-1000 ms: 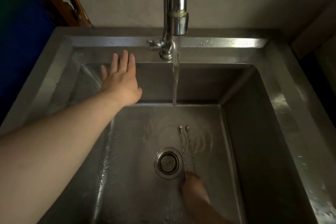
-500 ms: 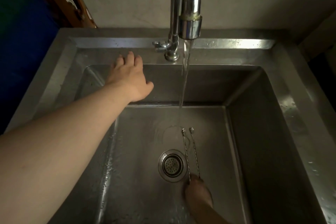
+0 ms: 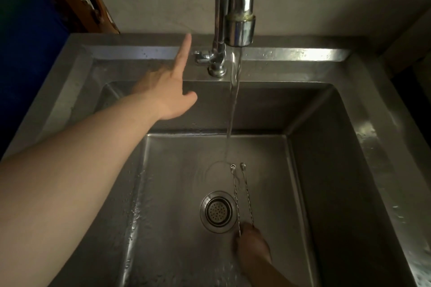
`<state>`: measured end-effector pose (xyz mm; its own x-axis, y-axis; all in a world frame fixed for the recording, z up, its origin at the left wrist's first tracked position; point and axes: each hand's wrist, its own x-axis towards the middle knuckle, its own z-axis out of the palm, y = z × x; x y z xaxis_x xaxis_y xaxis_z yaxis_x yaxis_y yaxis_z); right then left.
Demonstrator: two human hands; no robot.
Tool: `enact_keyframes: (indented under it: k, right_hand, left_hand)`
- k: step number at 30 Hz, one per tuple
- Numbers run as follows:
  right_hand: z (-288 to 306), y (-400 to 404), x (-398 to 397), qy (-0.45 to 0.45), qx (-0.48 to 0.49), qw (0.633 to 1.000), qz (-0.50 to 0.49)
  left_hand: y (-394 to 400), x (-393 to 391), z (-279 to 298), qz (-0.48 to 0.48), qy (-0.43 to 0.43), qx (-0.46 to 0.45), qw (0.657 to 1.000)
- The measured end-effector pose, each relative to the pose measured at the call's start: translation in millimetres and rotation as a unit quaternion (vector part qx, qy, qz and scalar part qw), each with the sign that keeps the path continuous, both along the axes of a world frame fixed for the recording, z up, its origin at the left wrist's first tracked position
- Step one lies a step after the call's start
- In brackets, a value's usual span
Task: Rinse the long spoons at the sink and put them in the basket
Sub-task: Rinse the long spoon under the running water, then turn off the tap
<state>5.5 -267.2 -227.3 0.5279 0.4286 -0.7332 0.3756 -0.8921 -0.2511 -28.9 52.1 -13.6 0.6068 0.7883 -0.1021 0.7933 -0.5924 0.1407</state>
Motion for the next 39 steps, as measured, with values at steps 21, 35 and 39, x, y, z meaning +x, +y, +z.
enact_keyframes:
  k: [21, 35, 39]
  right_hand:
    - [-23.4, -8.0, 4.8, 0.007, 0.019, 0.999, 0.041]
    - [-21.6, -8.3, 2.6, -0.006, 0.030, 0.999, 0.026]
    - [-18.7, -9.1, 2.5, 0.000, 0.028, 0.999, 0.020]
  left_hand:
    - [-36.6, 11.7, 0.6, -0.061, -0.176, 0.008, 0.982]
    - [-39.8, 4.1, -18.5, -0.092, -0.139, 0.015, 0.986]
    - [-36.0, -4.7, -24.2, -0.037, -0.165, -0.031, 0.985]
